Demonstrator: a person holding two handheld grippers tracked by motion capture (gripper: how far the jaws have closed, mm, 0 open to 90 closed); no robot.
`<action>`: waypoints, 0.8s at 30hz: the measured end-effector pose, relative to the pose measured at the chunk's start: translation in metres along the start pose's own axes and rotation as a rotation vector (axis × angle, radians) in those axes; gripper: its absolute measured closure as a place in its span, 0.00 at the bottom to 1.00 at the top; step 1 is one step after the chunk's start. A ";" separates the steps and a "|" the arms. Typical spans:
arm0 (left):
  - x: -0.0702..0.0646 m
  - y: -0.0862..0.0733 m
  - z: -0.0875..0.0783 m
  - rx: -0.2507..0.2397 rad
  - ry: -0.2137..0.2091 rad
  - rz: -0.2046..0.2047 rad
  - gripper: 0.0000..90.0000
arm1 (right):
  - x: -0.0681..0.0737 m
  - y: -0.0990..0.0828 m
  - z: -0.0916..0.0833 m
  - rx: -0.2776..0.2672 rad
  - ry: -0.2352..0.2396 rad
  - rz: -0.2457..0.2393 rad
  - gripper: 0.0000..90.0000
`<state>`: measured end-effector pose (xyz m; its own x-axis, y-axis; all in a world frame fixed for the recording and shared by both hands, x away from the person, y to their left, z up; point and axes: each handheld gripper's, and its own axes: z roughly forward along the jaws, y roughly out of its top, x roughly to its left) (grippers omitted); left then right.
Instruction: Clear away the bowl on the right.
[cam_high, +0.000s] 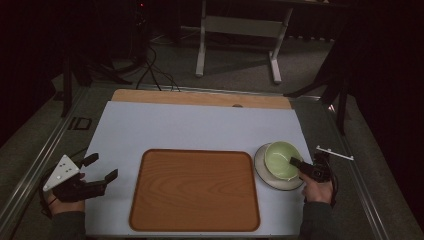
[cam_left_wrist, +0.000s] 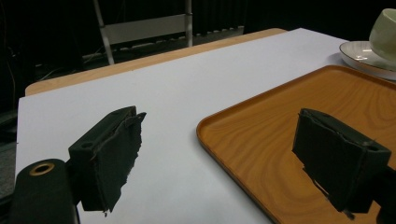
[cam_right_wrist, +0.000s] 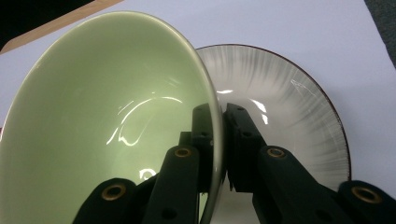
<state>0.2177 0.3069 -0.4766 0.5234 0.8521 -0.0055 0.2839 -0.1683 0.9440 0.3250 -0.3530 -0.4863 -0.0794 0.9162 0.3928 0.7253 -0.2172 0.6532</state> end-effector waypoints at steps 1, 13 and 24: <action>0.000 0.000 0.000 0.000 0.000 0.000 0.17 | 0.000 0.000 0.000 -0.001 0.000 -0.005 0.92; 0.000 0.000 0.000 0.000 0.003 0.000 0.17 | 0.008 0.001 -0.001 -0.005 0.008 -0.020 0.92; 0.001 0.000 -0.001 -0.002 0.004 -0.001 0.17 | 0.014 0.001 -0.002 -0.018 0.009 -0.032 0.92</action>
<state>0.2175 0.3076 -0.4765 0.5196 0.8544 -0.0047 0.2830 -0.1669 0.9445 0.3233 -0.3409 -0.4790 -0.1089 0.9196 0.3775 0.7098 -0.1940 0.6772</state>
